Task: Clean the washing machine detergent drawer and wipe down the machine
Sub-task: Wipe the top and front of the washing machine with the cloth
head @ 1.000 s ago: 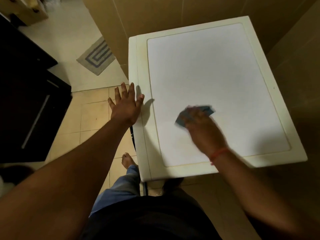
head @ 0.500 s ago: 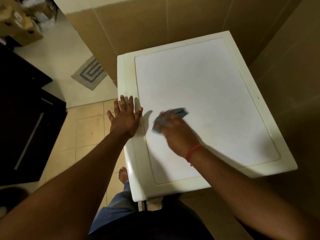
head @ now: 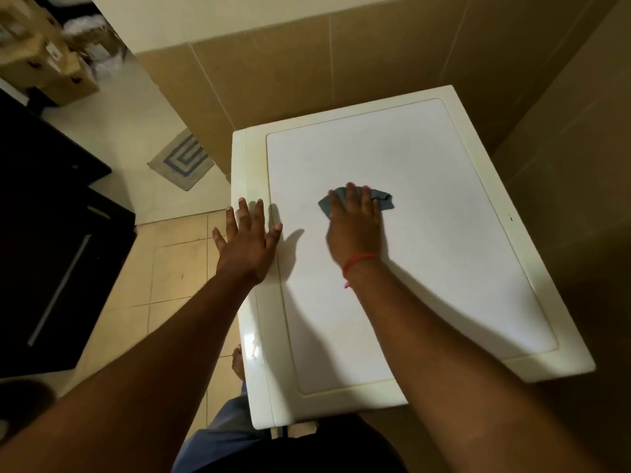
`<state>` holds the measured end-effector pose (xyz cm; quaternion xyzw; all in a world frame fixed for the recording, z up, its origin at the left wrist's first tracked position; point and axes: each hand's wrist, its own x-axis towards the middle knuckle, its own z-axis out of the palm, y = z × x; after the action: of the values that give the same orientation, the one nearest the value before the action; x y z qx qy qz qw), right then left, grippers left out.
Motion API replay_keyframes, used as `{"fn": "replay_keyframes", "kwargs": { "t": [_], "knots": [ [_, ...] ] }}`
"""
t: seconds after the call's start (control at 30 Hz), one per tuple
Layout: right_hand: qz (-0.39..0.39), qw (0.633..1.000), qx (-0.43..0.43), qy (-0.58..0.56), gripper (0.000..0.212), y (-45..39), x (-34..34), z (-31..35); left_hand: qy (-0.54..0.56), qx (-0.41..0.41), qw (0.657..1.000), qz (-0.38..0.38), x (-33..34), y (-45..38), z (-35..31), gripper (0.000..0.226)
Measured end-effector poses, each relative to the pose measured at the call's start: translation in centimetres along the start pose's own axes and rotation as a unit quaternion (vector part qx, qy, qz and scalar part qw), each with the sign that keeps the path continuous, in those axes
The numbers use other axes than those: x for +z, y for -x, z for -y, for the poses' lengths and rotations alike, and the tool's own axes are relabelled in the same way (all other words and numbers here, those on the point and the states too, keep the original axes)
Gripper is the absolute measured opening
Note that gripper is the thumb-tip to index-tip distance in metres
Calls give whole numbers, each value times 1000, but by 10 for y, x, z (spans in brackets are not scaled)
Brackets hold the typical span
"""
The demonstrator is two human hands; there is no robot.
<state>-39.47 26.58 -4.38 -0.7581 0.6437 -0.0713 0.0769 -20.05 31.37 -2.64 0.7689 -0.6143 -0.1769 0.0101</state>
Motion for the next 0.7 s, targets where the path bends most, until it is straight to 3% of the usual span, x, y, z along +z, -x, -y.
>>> {"fn": "replay_keyframes", "kwargs": {
  "t": [0.07,0.1,0.13,0.17,0.27,0.3,0.4,0.43,0.5,0.57,0.6,0.63,0.7],
  "knots": [
    [7,985,-172,-5,54,10,8,18,13,-13,1000,-4,-1,-2,0,74],
    [26,960,-277,19,51,18,13,23,19,-20,1000,-7,-2,-2,0,74],
    [35,943,-328,44,49,18,12,19,20,-23,1000,-8,-2,-2,2,74],
    [39,946,-315,64,51,9,9,10,17,-21,1000,-7,-3,-2,3,73],
    [-2,998,-61,21,54,-16,0,-15,-3,-19,1000,3,-4,-3,12,72],
    [-9,999,-36,14,54,-14,3,-10,-6,-22,1000,5,-4,-3,15,73],
    [30,959,-279,46,56,-1,18,21,-2,-25,1000,6,-2,-5,17,73],
    [35,943,-324,58,56,0,18,20,0,-22,1000,5,-2,-5,15,73],
    [15,963,-257,76,59,-18,11,3,0,-9,1000,4,-2,-5,12,72],
    [10,996,-76,39,56,-25,0,-11,-5,2,1000,1,-2,-6,11,71],
    [7,999,-43,32,56,-23,1,-7,-5,2,1000,0,-2,-7,11,71],
    [-6,997,-73,31,56,-20,5,2,-4,1,1000,1,-1,-8,11,72],
    [16,968,-244,50,53,-5,16,24,-2,-1,1000,1,0,-10,12,72]
  ]
}}
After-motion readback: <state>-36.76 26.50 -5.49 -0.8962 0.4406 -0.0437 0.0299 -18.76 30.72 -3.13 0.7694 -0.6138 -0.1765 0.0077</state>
